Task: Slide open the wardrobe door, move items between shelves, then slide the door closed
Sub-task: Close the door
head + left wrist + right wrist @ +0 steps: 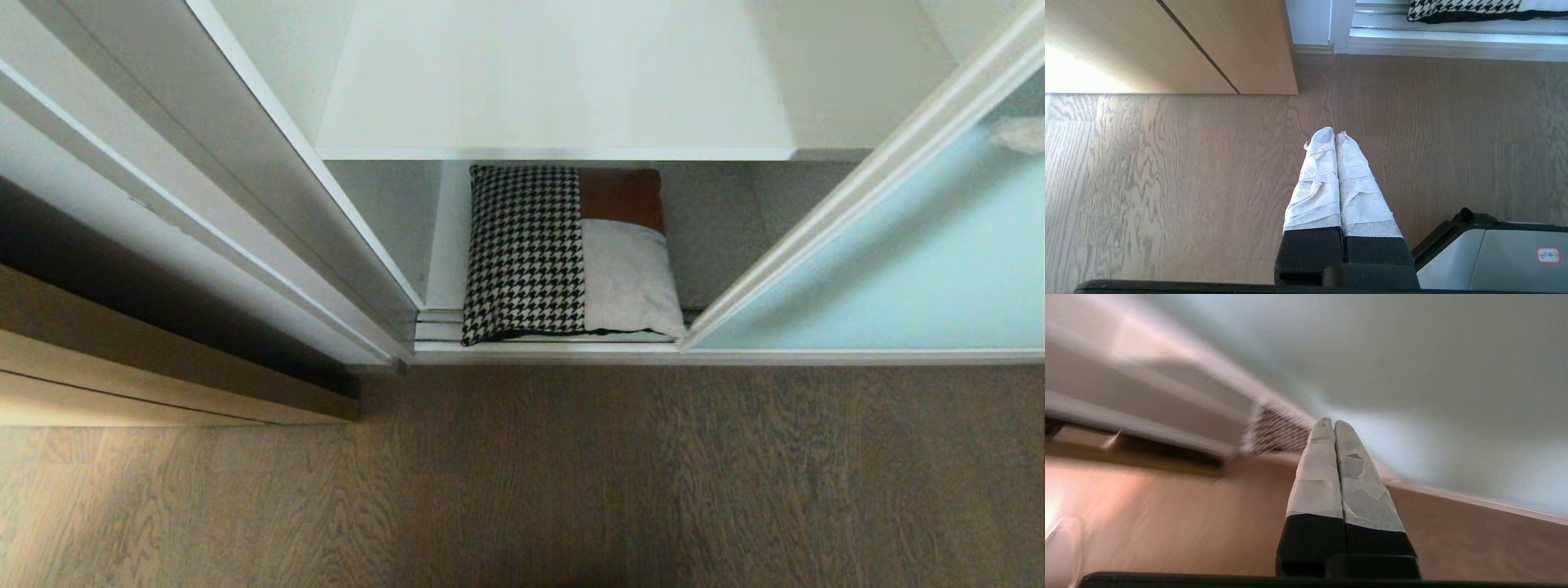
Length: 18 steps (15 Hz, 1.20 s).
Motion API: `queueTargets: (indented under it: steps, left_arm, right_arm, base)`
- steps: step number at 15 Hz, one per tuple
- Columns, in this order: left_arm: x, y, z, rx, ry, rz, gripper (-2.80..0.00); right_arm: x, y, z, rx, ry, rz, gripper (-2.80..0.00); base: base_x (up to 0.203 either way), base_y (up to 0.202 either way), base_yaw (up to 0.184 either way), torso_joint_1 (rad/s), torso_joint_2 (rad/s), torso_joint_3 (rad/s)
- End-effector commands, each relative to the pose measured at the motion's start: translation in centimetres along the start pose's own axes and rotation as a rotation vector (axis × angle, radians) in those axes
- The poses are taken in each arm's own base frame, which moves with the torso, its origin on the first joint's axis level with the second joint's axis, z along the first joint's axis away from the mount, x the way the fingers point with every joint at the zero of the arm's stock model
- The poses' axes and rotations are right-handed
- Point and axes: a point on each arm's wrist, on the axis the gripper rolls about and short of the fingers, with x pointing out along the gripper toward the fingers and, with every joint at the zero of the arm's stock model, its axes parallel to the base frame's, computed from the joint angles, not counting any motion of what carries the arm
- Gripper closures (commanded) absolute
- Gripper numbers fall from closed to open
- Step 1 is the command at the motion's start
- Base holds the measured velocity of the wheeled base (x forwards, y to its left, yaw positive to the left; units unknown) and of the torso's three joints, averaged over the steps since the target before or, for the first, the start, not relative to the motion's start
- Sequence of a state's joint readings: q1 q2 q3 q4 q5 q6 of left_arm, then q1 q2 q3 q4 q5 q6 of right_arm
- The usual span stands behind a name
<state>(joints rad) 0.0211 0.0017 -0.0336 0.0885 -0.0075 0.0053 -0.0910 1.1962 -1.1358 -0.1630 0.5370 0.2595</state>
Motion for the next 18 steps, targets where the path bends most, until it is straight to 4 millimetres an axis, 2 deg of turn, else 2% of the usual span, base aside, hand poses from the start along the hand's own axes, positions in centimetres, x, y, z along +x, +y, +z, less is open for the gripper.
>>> queueTargets:
  steps: [1,4,6,9,13,15,18]
  left_arm:
    - [0.0,0.0,0.0,0.001,0.002,0.0,0.0]
    - [0.0,0.0,0.0,0.001,0.002,0.0,0.0]
    - [0.0,0.0,0.0,0.001,0.002,0.0,0.0]
    - [0.0,0.0,0.0,0.001,0.002,0.0,0.0]
    - [0.0,0.0,0.0,0.001,0.002,0.0,0.0]
    - [0.0,0.0,0.0,0.001,0.002,0.0,0.0]
    - [0.0,0.0,0.0,0.001,0.002,0.0,0.0]
  right_arm:
    - [0.3,2.1,-1.2,-0.005,0.032,0.095,0.0]
    - [-1.2,4.1,-2.6,-0.022,0.051,0.171,0.0]
    - [-2.0,4.4,-2.4,-0.023,0.027,0.152,0.0]
    - [-4.6,5.2,-1.8,-0.039,-0.023,0.135,0.0]
    - [-7.6,5.9,-2.6,-0.037,-0.027,0.13,0.0]
    - [-8.3,6.0,-3.0,-0.039,-0.033,0.123,0.0]
    - [-7.8,5.7,-3.2,-0.032,-0.018,0.108,0.0]
  base:
    - [0.0,0.0,0.0,0.0,0.0,0.0]
    - [0.0,0.0,0.0,0.0,0.0,0.0]
    - [0.0,0.0,0.0,0.0,0.0,0.0]
    - [0.0,0.0,0.0,0.0,0.0,0.0]
    - [0.0,0.0,0.0,0.0,0.0,0.0]
    - [0.0,0.0,0.0,0.0,0.0,0.0]
    - [0.0,0.0,0.0,0.0,0.0,0.0]
